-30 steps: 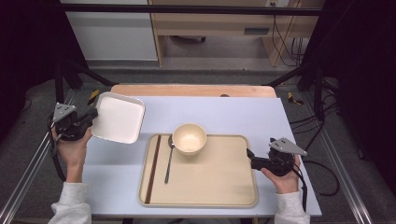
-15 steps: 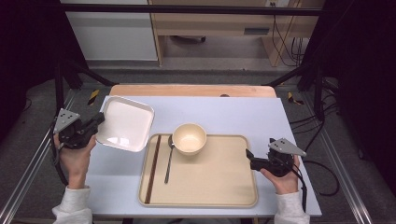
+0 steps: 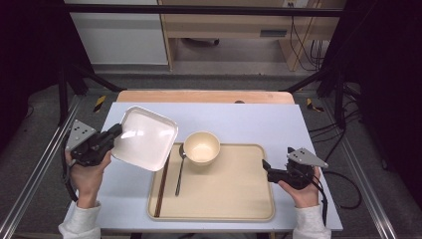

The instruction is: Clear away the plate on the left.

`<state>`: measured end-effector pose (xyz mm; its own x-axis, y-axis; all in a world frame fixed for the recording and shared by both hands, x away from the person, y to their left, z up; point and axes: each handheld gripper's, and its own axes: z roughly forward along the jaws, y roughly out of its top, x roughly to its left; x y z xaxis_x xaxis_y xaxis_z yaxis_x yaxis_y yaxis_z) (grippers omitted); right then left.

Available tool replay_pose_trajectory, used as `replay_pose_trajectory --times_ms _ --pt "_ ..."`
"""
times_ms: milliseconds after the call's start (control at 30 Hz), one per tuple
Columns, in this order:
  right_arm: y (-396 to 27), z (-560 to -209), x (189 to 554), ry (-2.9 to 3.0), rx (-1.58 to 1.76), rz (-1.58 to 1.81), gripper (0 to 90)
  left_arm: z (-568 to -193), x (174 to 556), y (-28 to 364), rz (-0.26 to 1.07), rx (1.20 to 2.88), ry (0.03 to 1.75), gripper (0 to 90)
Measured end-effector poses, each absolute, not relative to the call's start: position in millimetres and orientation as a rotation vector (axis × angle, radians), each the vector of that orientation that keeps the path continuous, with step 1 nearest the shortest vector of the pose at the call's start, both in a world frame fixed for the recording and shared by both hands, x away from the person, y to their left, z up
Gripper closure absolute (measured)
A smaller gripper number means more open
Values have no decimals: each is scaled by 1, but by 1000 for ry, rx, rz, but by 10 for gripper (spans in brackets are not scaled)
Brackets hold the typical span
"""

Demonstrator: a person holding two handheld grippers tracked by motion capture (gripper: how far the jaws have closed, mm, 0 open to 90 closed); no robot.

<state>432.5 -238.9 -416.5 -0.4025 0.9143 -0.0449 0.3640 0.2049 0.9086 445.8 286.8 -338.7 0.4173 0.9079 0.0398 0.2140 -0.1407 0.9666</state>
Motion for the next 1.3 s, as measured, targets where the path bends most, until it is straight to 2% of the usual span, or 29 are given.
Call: replay_pose_trajectory --times_ms 1300 --pt "-244 -408 428 1843 1179 1207 50 -358 435 166 686 1854 795 890"
